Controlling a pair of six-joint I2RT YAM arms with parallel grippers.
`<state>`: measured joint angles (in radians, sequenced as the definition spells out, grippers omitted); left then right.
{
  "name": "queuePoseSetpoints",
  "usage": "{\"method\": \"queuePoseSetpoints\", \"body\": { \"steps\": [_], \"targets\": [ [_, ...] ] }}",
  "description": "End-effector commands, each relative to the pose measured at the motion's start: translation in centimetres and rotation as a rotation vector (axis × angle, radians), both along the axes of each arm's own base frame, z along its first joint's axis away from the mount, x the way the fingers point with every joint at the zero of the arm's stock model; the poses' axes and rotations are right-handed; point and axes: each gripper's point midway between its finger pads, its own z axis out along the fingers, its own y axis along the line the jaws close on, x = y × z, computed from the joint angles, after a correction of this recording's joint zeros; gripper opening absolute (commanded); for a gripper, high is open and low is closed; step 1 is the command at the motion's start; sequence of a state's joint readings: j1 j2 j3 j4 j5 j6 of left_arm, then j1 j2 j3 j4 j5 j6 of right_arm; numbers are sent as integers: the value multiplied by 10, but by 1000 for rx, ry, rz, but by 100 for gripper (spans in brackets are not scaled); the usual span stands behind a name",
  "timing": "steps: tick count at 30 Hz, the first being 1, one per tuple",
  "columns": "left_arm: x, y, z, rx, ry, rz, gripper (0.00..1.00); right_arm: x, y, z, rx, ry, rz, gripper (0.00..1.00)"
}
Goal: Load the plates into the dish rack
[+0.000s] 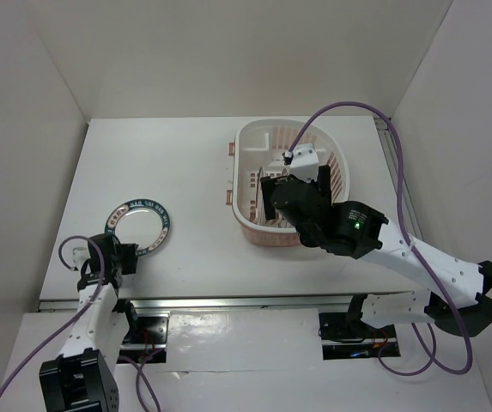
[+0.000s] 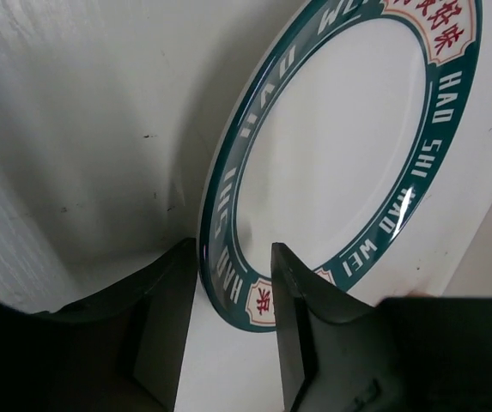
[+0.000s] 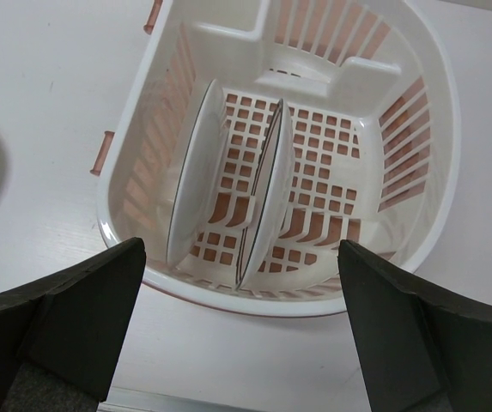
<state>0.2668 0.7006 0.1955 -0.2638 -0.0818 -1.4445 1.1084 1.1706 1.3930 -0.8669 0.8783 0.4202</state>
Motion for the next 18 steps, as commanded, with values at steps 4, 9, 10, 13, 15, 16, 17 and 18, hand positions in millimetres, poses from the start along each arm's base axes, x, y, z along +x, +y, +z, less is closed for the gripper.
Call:
{"method": "queuePoseSetpoints", "body": {
  "steps": [4, 9, 10, 13, 15, 16, 17, 18],
  "targets": [
    [3, 5, -4, 31, -5, 0, 39, 1, 4, 10, 47, -38, 4, 100],
    [0, 4, -15, 21, 32, -1, 12, 1, 5, 6, 41, -30, 12, 100],
    [3, 5, -14, 23, 23, -1, 12, 1, 6, 8, 49, -33, 12, 100],
    [9, 7, -15, 17, 47, -1, 0, 1, 6, 8, 49, -33, 12, 100],
    [15, 8, -13, 20, 56, -8, 0, 1, 6, 8, 49, -33, 12, 100],
    [17, 7, -16, 14, 79, -28, 0, 1, 6, 8, 41, -35, 15, 100],
    [20, 6, -14, 23, 85, -59, 0, 1, 8, 9, 44, -37, 26, 100],
    [31, 7, -1, 33, 64, -79, 0, 1, 11, 9, 55, -34, 38, 100]
  ]
}}
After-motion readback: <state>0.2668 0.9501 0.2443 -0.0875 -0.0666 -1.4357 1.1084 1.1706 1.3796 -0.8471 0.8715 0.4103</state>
